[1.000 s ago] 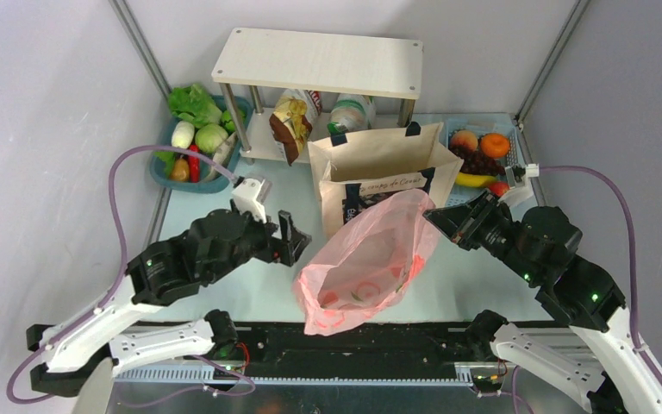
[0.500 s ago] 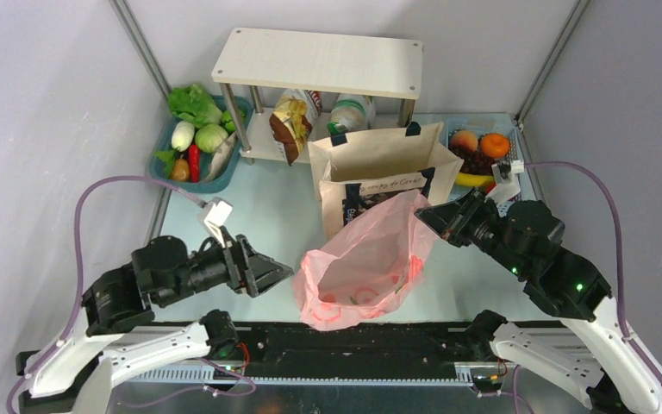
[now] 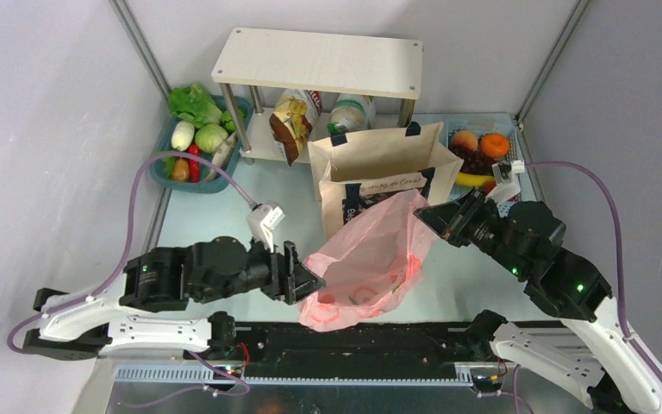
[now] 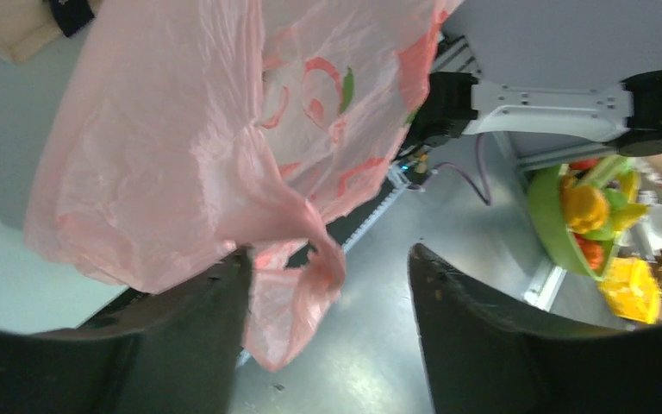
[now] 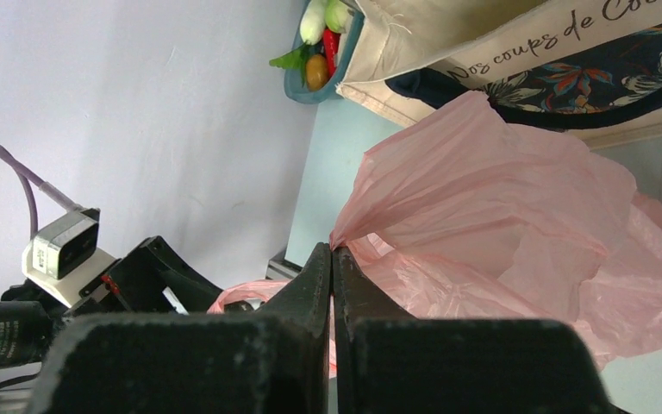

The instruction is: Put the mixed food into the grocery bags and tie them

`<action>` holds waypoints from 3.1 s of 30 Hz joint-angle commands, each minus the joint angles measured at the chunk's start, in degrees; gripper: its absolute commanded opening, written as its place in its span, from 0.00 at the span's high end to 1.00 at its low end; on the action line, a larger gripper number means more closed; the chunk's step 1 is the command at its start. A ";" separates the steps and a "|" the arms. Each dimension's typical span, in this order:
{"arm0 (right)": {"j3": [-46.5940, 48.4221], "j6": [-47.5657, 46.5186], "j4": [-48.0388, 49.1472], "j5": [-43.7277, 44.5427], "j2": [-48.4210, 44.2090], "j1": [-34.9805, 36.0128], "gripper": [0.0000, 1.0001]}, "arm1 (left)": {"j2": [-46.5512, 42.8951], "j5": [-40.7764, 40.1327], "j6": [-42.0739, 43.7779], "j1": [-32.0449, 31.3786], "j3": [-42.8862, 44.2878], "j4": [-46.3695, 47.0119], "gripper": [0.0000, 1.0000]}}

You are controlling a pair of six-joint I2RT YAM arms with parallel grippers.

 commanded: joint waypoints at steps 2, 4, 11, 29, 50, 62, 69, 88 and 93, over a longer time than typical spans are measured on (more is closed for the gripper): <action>0.24 0.54 0.80 2.09 -1.56 0.26 1.00 | 3.37 -9.19 -0.47 -1.25 0.81 0.77 0.40; 0.19 0.54 0.23 2.50 -2.06 0.26 1.00 | 4.02 -13.70 0.32 -1.21 0.35 0.82 0.50; 0.20 -0.76 -4.02 6.01 -4.62 0.08 1.00 | 5.08 -20.19 4.97 0.17 2.15 0.82 0.98; 0.66 -10.37 -11.63 8.93 -4.56 -0.78 0.88 | 1.58 11.42 19.03 33.68 -2.75 11.95 1.00; 11.09 -21.12 -7.34 4.45 1.61 -20.72 0.02 | 0.33 10.99 28.08 50.72 -4.72 14.27 1.00; 13.94 -22.18 -7.20 0.49 11.26 -22.06 0.01 | -1.23 9.30 32.56 51.80 -5.68 15.21 1.00; 11.16 -18.79 -4.24 -4.15 13.16 -39.86 0.01 | -6.61 9.89 31.95 51.80 -12.48 21.79 1.00; 19.40 -10.83 4.57 -8.77 52.28 -58.84 0.01 | -10.50 12.97 39.78 51.80 -20.60 33.24 1.00; 24.25 -4.85 8.83 -11.45 62.10 -58.40 0.01 | -11.15 12.21 41.33 51.80 -21.20 33.62 1.00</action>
